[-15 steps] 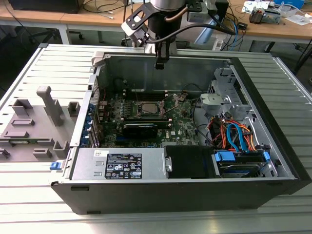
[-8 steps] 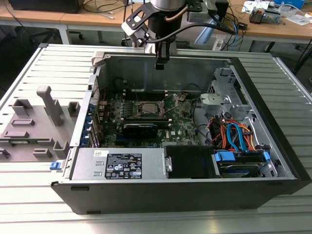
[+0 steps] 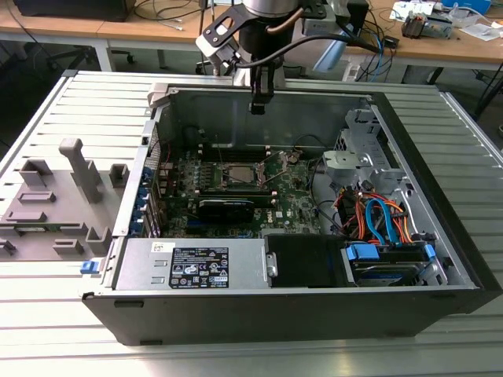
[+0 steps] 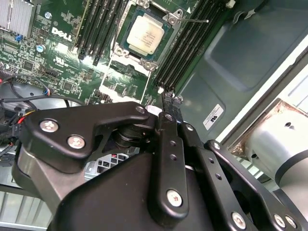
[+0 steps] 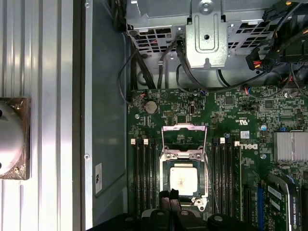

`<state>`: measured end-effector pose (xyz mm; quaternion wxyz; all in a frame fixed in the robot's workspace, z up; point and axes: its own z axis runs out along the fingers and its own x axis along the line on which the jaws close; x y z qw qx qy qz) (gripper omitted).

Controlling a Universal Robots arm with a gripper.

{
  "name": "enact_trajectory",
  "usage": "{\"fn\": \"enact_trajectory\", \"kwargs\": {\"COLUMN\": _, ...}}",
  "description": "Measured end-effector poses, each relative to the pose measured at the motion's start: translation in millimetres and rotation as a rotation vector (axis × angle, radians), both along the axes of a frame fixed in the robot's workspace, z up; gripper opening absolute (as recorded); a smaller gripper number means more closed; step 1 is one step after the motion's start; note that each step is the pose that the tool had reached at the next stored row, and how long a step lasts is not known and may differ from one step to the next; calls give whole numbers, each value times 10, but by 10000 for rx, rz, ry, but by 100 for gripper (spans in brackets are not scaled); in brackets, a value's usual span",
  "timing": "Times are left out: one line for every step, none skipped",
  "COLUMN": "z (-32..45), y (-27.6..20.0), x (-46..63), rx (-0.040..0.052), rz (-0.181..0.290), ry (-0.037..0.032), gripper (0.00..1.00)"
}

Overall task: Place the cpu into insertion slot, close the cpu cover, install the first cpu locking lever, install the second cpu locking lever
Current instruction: 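Close the cpu cover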

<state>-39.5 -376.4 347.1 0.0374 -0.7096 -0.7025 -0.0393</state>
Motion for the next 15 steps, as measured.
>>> {"fn": "enact_trajectory", "kwargs": {"z": -1, "y": -1, "x": 0, "rx": 0, "rz": -1, "ry": 0, "gripper": 11}}
{"fn": "enact_trajectory", "kwargs": {"z": -1, "y": -1, "x": 0, "rx": 1, "rz": -1, "ry": 0, "gripper": 11}}
{"fn": "enact_trajectory", "kwargs": {"z": -2, "y": -5, "x": 0, "rx": 1, "rz": 0, "ry": -1, "gripper": 11}}
{"fn": "enact_trajectory", "kwargs": {"z": -2, "y": -8, "x": 0, "rx": 1, "rz": 0, "ry": 0, "gripper": 11}}
{"fn": "enact_trajectory", "kwargs": {"z": -3, "y": -12, "x": 1, "rx": 0, "rz": 1, "ry": 0, "gripper": 11}}
{"fn": "enact_trajectory", "kwargs": {"z": -5, "y": -17, "x": 3, "rx": 2, "rz": 1, "ry": -1, "gripper": 11}}
{"fn": "enact_trajectory", "kwargs": {"z": -6, "y": -21, "x": 6, "rx": 2, "rz": 0, "ry": 0, "gripper": 11}}
{"fn": "enact_trajectory", "kwargs": {"z": -8, "y": -24, "x": 11, "rx": 2, "rz": 0, "ry": 0, "gripper": 11}}
{"fn": "enact_trajectory", "kwargs": {"z": -10, "y": -27, "x": 16, "rx": 1, "rz": 0, "ry": 0, "gripper": 11}}
{"fn": "enact_trajectory", "kwargs": {"z": -11, "y": -30, "x": 20, "rx": 0, "rz": 0, "ry": 0, "gripper": 11}}
{"fn": "enact_trajectory", "kwargs": {"z": -13, "y": -35, "x": 26, "rx": 1, "rz": 0, "ry": 0, "gripper": 11}}
{"fn": "enact_trajectory", "kwargs": {"z": -15, "y": -38, "x": 29, "rx": 0, "rz": 0, "ry": 0, "gripper": 11}}
{"fn": "enact_trajectory", "kwargs": {"z": -15, "y": -44, "x": 30, "rx": -2, "rz": 0, "ry": 1, "gripper": 11}}
{"fn": "enact_trajectory", "kwargs": {"z": -18, "y": -53, "x": 31, "rx": 0, "rz": 0, "ry": 0, "gripper": 11}}
{"fn": "enact_trajectory", "kwargs": {"z": -21, "y": -59, "x": 33, "rx": 1, "rz": 0, "ry": 0, "gripper": 11}}
